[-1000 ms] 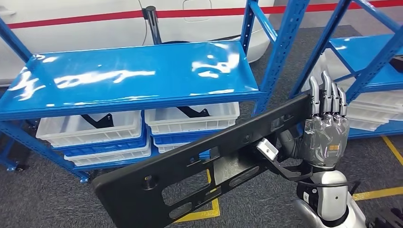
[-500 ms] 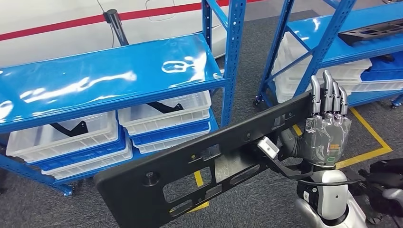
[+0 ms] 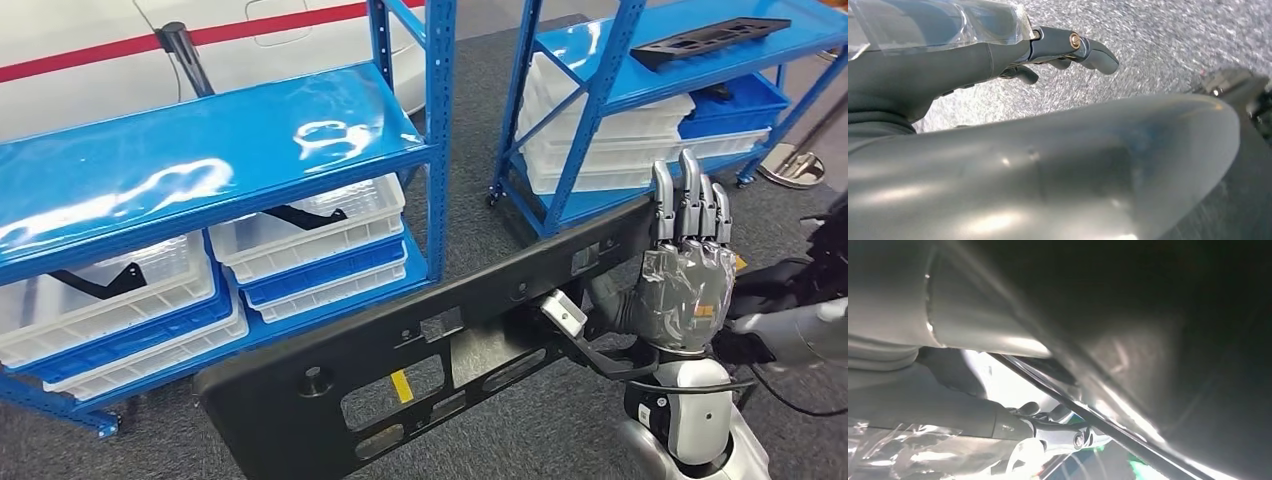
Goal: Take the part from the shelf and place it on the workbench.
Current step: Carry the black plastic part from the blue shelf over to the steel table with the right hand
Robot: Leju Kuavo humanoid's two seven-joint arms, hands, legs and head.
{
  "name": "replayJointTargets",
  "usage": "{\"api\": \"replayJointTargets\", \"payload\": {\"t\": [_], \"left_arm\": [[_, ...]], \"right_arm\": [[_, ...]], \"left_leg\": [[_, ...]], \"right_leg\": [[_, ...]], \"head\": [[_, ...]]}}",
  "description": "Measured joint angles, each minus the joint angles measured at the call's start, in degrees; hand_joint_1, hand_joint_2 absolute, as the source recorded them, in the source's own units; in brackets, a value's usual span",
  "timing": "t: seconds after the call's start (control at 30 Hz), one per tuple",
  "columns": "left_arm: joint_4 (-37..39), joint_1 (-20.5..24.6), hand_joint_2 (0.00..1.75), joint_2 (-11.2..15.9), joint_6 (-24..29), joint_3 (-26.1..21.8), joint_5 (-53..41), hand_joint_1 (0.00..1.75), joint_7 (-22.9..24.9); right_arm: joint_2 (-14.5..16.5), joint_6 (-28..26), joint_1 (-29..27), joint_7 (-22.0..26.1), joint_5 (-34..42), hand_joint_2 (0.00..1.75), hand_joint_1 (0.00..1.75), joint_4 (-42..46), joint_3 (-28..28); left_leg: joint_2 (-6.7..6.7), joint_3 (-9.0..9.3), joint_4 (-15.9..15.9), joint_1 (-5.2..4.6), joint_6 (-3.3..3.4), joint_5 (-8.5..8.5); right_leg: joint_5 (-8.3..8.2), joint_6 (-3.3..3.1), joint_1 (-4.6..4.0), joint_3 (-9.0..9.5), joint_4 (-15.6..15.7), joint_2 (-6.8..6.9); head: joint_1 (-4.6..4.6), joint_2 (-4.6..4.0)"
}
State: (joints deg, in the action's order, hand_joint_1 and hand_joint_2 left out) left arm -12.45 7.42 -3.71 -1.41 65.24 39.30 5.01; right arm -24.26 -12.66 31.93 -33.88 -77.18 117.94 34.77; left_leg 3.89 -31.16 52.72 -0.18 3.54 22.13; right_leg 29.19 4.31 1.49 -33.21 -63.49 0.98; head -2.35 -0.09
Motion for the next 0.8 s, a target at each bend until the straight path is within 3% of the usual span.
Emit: {"api": "replayJointTargets", "payload": {"t": [0.07,0.1,0.2,0.27,0.33,0.37,0.4,0.43,0.47,0.57,0.6,0.63,0.7,0.73,0.8], "left_arm": [[0.0,0.2,0.0,0.0,0.0,0.0,0.0,0.0,0.0],[0.0,0.2,0.0,0.0,0.0,0.0,0.0,0.0,0.0],[0.0,0.2,0.0,0.1,-0.1,0.0,0.0,0.0,0.0],[0.0,0.2,0.0,0.1,-0.1,0.0,0.0,0.0,0.0],[0.0,0.1,0.0,0.1,-0.1,0.0,-0.1,0.0,0.0],[0.0,0.0,0.0,0.1,-0.1,0.0,-0.1,0.0,0.0],[0.0,0.0,0.0,0.1,-0.1,0.0,-0.2,0.0,0.0],[0.0,-0.1,0.0,0.1,-0.1,0.0,-0.2,0.0,0.0],[0.0,-0.1,0.0,0.1,-0.1,0.0,-0.2,0.0,-0.1],[0.0,0.2,0.0,0.2,-0.1,0.0,-0.2,0.0,-0.1],[0.0,0.3,0.0,0.3,-0.1,0.0,-0.2,0.0,-0.1],[0.0,0.3,0.0,0.3,-0.1,0.0,-0.2,0.0,-0.2],[0.0,0.3,0.0,0.3,-0.1,0.0,-0.2,0.0,-0.2],[0.0,0.3,0.0,0.2,-0.1,0.0,-0.2,0.0,-0.2],[0.0,0.3,0.0,0.1,-0.1,0.0,-0.2,0.0,-0.3]], "right_arm": [[0.0,0.0,0.1,0.0,0.0,0.0,0.0,0.0,0.0],[0.0,0.0,0.2,0.0,0.0,0.0,0.0,0.0,0.0],[0.0,0.0,0.2,0.0,0.0,0.0,0.0,0.0,0.0],[0.0,0.0,0.2,0.0,0.0,0.0,0.0,0.0,0.0],[0.0,0.0,0.3,0.0,0.0,0.0,0.0,0.0,0.0],[0.0,0.0,0.3,0.0,-0.1,0.0,0.0,0.0,0.0],[0.0,0.0,0.3,0.0,-0.1,0.0,0.0,0.0,0.0],[0.0,0.0,0.3,0.0,-0.1,0.0,0.0,0.0,0.0],[0.0,0.0,0.3,0.0,-0.1,0.0,0.0,0.0,0.0],[0.0,0.0,0.5,0.0,-0.1,0.0,0.0,0.0,0.0],[0.0,0.0,0.6,0.0,-0.1,0.0,0.0,0.0,0.0],[0.0,0.0,0.6,0.0,-0.1,0.0,0.0,0.0,0.0],[0.0,0.0,0.7,0.1,-0.1,0.0,0.0,0.0,0.0],[0.0,0.0,0.7,0.1,-0.2,0.0,0.0,0.0,0.0],[0.0,0.1,0.8,0.1,-0.3,0.0,0.0,0.0,0.0]], "left_leg": [[1.18,-0.48,0.6,-0.27,-0.53,-0.2],[1.72,-0.62,0.8,-0.4,-0.8,-0.34],[2.91,-0.98,1.1,-0.27,-1.72,-0.67],[1.02,-2.29,3.9,0.04,-2.43,1.86],[-1.86,-5.1,11.4,0.24,-2.89,7.07],[-2.62,-6.45,15.5,0.25,-2.92,9.24],[-3.0,-7.22,18.3,0.24,-2.84,10.48],[-3.21,-6.84,18.8,0.2,-2.62,10.51],[-3.47,-5.2,16.7,0.12,-2.27,9.46],[-6.13,2.52,3.6,-0.33,-0.63,5.05],[-6.81,3.78,1.1,-0.46,-0.33,4.37],[-7.05,4.2,0.1,-0.64,-0.24,4.14],[-6.12,4.03,-0.1,-0.72,-0.39,3.37],[-5.68,3.82,-0.3,-0.65,-0.32,2.87],[-4.91,2.9,-0.6,-0.32,0.05,1.7]], "right_leg": [[-1.63,-0.24,-0.18,4.85,7.4,2.47],[-1.89,-0.64,-0.29,5.66,9.0,3.1],[-2.67,-2.31,-0.51,4.74,9.3,1.78],[-3.6,-3.27,-0.48,3.79,9.3,0.74],[-4.62,-3.83,-0.51,2.5,9.3,-0.43],[-5.09,-3.96,-0.57,1.85,9.2,-1.08],[-5.53,-4.01,-0.64,1.27,9.2,-1.77],[-5.98,-4.01,-0.72,0.72,9.2,-2.54],[-6.43,-3.97,-0.79,0.24,9.2,-3.32],[-7.65,-3.63,-0.9,-0.81,9.2,-5.35],[-8.0,-3.37,-0.85,-1.05,9.2,-5.74],[-8.33,-3.08,-0.75,-1.23,9.2,-6.08],[-8.97,-2.41,-0.69,-1.58,9.4,-6.72],[-8.64,-2.22,-0.71,-1.96,9.0,-6.36],[-5.11,-1.94,-0.78,-3.93,4.6,-4.09]], "head": [[-0.04,0.0],[-0.09,0.0],[-0.2,0.0],[-0.25,0.0],[-0.31,0.0],[-0.32,0.0],[-0.32,0.0],[-0.32,0.0],[-0.32,0.0],[-0.3,0.0],[-0.32,0.0],[-0.32,0.0],[-0.36,0.0],[-0.35,0.0],[-0.29,0.0]]}}
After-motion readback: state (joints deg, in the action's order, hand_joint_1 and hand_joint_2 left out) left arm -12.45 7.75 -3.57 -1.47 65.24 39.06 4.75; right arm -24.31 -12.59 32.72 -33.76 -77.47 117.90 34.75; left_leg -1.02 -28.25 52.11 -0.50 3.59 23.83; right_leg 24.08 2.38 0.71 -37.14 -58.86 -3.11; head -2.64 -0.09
